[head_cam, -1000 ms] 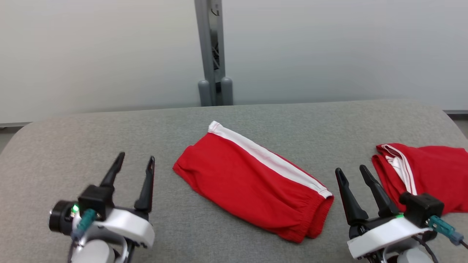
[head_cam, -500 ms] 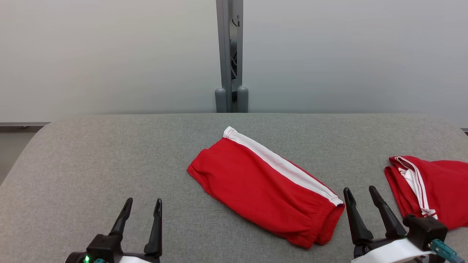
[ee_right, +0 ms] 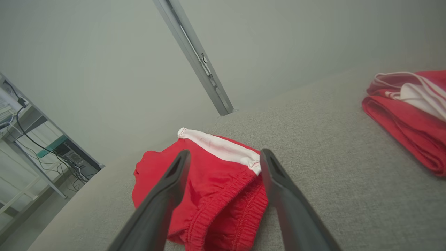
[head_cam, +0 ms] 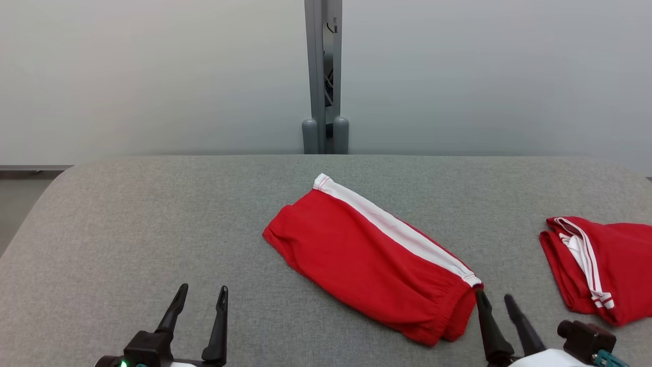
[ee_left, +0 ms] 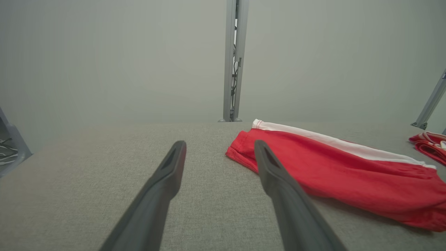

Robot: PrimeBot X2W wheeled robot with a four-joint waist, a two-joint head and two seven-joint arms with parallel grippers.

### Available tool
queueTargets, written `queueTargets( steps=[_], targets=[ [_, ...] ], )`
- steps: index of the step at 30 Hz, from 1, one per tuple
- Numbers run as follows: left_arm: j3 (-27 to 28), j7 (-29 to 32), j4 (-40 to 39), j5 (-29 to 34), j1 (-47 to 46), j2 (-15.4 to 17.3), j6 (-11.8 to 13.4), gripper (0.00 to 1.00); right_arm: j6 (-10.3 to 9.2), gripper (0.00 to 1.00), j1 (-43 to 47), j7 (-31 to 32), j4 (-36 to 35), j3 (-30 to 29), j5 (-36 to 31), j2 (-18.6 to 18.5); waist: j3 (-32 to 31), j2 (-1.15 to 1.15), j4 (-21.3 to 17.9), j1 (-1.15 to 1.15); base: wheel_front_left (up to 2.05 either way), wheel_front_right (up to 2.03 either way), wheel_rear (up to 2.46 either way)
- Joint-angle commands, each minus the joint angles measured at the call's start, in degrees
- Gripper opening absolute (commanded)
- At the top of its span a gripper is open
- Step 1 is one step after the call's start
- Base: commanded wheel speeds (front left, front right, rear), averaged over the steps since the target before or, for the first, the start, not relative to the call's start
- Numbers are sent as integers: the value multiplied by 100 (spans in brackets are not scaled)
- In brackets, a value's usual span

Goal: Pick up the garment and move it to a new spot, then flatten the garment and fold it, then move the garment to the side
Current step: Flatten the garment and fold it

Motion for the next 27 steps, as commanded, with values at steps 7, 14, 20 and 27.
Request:
queueTargets(
  steps=[7, 14, 20, 27],
  targets=[
    [-137, -20, 94, -55, -82, 17, -1, 100, -2, 100, -231, 448, 773, 224, 1598, -6, 102, 0, 96, 0, 0, 0, 0],
    [-227, -21, 131, -38, -125, 17, 32, 100, -3, 100, -468, 694, 1193, 382, 2159, -53, 191, 0, 235, 0, 0, 0, 0],
    [-227, -21, 146, -30, -182, 16, 56, 100, -2, 100, -665, 788, 1708, 391, 2280, -41, 251, 0, 420, 0, 0, 0, 0],
    [-206, -21, 160, 10, -198, 17, 30, 100, -2, 100, -794, 839, 1915, 499, 2637, -21, 312, 0, 591, 0, 0, 0, 0]
  ],
)
